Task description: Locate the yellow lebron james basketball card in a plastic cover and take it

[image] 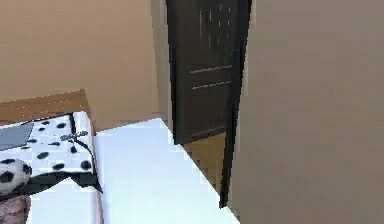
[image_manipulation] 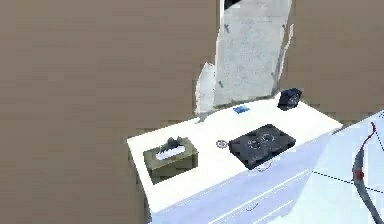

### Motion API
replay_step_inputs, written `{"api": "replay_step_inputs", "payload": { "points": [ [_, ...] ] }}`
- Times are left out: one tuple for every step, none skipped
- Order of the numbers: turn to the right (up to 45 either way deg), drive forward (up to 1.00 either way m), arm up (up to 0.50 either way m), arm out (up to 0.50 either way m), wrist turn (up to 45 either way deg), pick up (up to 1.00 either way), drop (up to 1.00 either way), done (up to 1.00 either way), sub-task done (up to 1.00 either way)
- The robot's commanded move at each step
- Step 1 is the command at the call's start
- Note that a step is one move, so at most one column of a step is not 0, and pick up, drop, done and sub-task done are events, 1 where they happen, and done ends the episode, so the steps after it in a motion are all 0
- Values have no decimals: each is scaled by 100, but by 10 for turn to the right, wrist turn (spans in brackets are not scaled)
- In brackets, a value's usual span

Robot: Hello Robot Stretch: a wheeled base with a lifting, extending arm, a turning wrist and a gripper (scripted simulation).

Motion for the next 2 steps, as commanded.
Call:
{"api": "replay_step_inputs", "payload": {
  "points": [
    [0,60,0,0,0,0,0,0,0],
    [-120,0,0,0,0,0,0,0,0]
  ]
}}
